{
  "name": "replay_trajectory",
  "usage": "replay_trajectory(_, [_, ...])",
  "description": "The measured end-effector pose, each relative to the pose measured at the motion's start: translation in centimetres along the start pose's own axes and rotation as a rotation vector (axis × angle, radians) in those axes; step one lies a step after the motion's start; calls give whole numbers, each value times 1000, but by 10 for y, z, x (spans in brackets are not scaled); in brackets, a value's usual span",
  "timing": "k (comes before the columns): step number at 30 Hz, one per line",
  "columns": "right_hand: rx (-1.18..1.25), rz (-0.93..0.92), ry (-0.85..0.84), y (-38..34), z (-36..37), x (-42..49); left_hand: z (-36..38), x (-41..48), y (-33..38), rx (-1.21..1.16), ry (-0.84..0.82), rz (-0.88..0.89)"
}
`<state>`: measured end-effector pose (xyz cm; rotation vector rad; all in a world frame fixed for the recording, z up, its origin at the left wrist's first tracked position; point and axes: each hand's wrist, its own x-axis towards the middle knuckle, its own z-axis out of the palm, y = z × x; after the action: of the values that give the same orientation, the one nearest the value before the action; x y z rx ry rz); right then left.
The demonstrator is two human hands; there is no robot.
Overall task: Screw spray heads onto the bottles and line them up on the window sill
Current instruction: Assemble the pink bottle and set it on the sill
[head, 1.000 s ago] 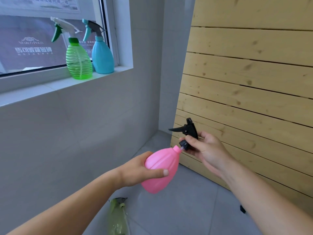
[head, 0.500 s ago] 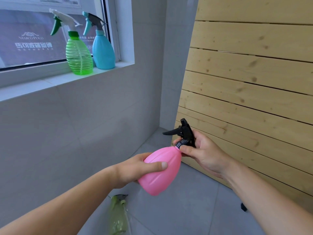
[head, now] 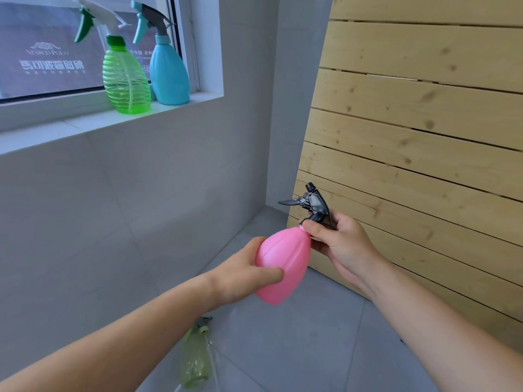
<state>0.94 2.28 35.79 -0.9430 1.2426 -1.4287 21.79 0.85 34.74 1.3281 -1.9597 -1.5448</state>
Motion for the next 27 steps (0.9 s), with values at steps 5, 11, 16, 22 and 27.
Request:
replay_trajectory(5, [142, 85, 47, 6, 7, -1, 8, 1, 1, 369, 219, 24])
replay_trajectory(11, [255, 127, 92, 10, 15, -3, 15, -2, 3, 348, 331, 87])
replay_trajectory(16, [266, 118, 138, 11, 17, -3, 16, -2, -3, 336, 211, 145])
replay_trajectory(22, [308, 179, 160, 13, 18, -3, 15, 3, -1, 402, 318, 177])
replay_trajectory(27, [266, 237, 122, 15, 20, -4, 20, 7, -7, 556, 487, 319])
